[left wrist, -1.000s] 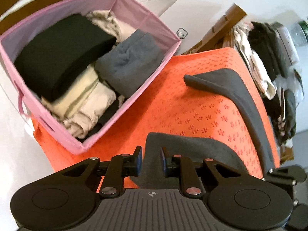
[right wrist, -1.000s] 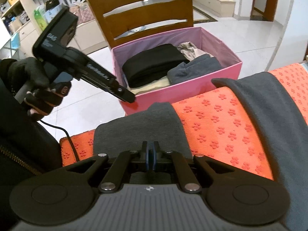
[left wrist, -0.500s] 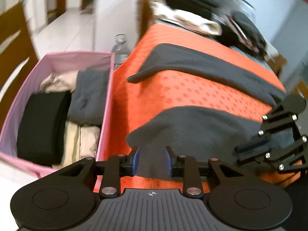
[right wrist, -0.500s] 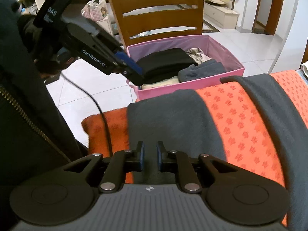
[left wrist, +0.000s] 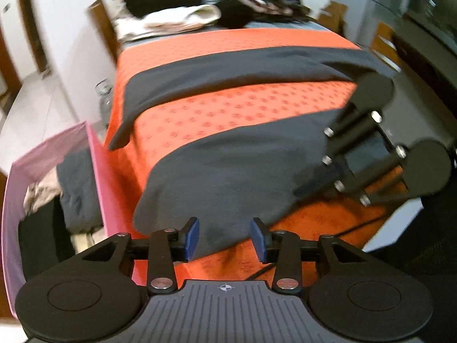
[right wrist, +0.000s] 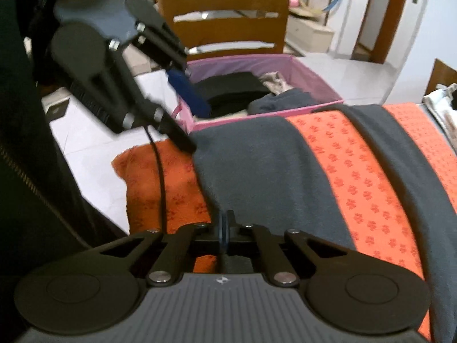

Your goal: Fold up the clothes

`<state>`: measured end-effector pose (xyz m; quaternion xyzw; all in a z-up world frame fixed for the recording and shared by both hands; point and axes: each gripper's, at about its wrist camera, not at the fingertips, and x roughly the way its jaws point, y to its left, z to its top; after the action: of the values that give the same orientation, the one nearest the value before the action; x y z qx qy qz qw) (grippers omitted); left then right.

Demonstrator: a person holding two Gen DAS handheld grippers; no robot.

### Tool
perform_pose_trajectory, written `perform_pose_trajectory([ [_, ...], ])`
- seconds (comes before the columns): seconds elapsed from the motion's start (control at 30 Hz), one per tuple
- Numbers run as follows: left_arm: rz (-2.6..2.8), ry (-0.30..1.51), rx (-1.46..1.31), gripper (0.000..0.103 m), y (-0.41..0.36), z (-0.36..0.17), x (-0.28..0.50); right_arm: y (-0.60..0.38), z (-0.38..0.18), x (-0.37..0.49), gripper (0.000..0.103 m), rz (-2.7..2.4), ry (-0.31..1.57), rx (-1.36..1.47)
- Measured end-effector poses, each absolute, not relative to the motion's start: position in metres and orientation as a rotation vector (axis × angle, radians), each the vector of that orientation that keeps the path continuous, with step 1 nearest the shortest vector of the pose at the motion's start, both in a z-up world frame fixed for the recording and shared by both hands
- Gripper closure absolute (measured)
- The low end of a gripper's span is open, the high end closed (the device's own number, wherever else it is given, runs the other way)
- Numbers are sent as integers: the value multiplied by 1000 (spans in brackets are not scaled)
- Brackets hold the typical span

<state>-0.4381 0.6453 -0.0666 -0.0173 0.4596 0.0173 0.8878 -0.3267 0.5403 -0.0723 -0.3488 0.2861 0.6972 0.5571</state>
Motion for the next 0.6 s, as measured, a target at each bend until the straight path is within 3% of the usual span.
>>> perform_pose_trajectory([
  [0.3,-3,933,174,58,602,-80,-412,532,-47,-319,101,1632,640,-721],
  [0.37,17,933,234,72,594,-84,-408,529,-42,-318,101,1623,633,-696],
  [0.4,39,927,249,88,592,-83,-408,527,-40,-318,101,1614,627,-686],
  [0.53,133,877,257,96,591,-73,-411,519,-39,-319,99,1575,593,-684],
  [0.6,164,867,249,96,589,-65,-412,514,-40,-321,86,1549,563,-699],
])
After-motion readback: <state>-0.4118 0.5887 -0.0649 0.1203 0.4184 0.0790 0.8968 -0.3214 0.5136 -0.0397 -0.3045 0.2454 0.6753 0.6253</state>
